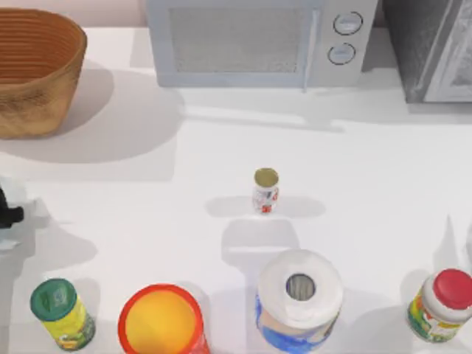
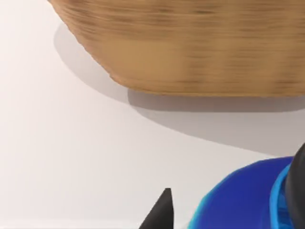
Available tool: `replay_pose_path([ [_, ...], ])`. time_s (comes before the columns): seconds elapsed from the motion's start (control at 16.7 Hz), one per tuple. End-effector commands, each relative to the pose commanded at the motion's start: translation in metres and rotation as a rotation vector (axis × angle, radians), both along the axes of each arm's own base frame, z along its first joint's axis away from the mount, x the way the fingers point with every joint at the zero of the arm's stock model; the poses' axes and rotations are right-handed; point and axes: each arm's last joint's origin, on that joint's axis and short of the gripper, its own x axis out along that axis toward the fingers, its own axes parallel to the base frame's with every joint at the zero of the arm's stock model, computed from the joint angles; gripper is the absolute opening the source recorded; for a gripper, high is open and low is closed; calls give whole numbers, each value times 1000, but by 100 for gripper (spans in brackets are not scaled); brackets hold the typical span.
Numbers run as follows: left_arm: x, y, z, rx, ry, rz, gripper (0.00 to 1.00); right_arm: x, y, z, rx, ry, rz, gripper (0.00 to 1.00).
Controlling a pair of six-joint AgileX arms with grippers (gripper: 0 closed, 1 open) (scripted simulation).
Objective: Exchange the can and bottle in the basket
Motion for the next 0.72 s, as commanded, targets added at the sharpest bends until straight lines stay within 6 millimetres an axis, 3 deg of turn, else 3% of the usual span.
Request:
replay_pose_path([
  [0.42,37,79,30,-29,77,149,0,0,0,0,0,0,0,100],
  [0.72,60,128,89,-53,125,239,0,0,0,0,0,0,0,100],
])
